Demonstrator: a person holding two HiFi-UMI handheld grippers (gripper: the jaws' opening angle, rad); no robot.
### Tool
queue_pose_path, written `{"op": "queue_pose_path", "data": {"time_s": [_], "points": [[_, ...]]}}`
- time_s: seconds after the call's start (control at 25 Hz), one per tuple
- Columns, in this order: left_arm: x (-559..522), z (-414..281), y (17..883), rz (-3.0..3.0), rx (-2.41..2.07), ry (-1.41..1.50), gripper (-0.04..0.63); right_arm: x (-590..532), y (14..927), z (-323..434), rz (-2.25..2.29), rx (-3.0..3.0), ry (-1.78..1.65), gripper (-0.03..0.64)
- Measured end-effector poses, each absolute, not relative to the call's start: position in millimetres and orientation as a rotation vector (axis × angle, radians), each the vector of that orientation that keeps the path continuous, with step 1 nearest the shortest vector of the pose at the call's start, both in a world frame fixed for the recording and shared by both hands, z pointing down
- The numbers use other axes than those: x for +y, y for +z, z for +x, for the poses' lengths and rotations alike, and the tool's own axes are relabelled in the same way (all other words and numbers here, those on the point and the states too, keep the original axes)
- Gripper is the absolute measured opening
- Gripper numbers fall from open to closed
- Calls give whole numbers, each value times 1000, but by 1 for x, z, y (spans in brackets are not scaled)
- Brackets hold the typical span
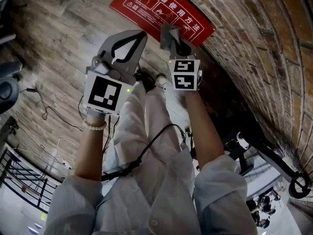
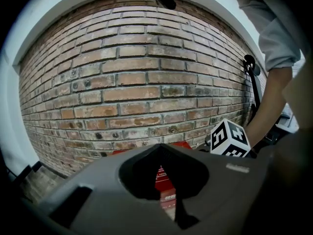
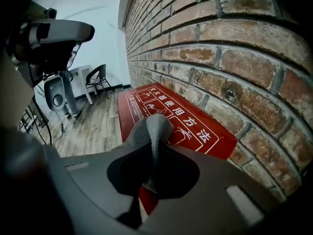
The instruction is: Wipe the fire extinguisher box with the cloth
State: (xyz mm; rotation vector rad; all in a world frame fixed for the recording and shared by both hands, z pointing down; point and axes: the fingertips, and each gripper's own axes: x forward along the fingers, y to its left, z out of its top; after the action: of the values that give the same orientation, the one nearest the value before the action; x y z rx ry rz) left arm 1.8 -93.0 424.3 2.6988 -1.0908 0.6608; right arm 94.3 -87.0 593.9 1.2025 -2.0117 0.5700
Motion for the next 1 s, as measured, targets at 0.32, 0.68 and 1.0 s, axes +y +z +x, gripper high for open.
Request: {"op": "queue_pose_path", "data": {"time_s": [0.32, 0.68, 1.0], "points": [[-85, 20, 421, 2715, -1063, 656, -3, -68, 593, 125, 1231, -1984, 590, 26], [-76, 30, 423, 2728, -1035, 657, -3, -48, 598, 154, 1277, -1948, 657, 26], [-75, 27, 424, 2711, -1048, 648, -3, -48, 600, 157, 1309, -1936, 682, 26]]}}
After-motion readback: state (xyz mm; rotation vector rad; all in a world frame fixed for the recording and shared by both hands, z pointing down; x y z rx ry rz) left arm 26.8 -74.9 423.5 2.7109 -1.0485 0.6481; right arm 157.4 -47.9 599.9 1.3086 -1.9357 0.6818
